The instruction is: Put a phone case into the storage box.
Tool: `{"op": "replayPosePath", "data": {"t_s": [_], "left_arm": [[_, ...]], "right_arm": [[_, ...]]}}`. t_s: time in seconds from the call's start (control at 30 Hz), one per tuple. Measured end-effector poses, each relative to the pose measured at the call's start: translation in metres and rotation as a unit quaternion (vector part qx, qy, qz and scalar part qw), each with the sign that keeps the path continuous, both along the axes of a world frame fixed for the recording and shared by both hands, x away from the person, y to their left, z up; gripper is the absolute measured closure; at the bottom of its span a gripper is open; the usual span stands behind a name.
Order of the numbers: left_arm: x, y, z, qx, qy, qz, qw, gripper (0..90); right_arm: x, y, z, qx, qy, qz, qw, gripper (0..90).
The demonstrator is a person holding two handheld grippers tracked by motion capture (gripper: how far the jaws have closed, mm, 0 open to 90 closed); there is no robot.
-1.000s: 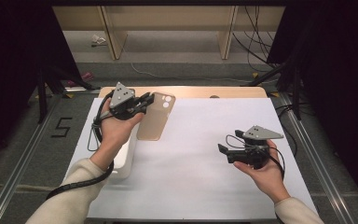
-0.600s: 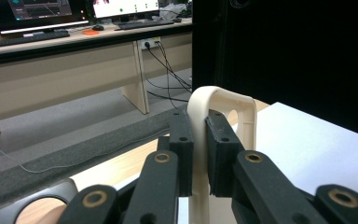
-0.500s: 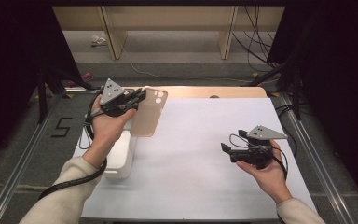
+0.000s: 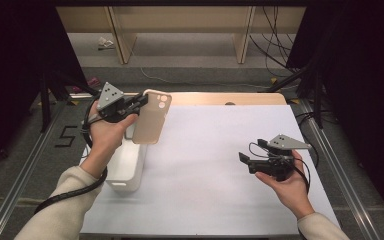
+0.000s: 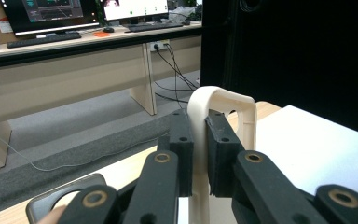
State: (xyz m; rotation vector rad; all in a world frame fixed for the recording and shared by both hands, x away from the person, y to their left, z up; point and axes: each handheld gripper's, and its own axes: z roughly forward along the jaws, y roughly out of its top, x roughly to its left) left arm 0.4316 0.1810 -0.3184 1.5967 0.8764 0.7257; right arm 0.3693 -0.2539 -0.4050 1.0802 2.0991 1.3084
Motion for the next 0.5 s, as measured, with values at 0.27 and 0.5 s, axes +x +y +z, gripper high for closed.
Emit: {"op": "replayPosePath", "data": {"t_s": [0.27, 0.5], "left_arm": [[0.001, 0.010, 0.000, -0.001, -0.001, 0.007, 1.0000, 82.2], [0.002, 0.019, 0.002, -0.003, -0.002, 0.013, 0.9999, 82.2]], "right_arm": [[0.000, 0.000, 0.000, 0.001, 0.000, -0.001, 1.0000, 16.4], [-0.001, -0.001, -0.001, 0.002, 0.003, -0.001, 1.0000, 16.3]]}}
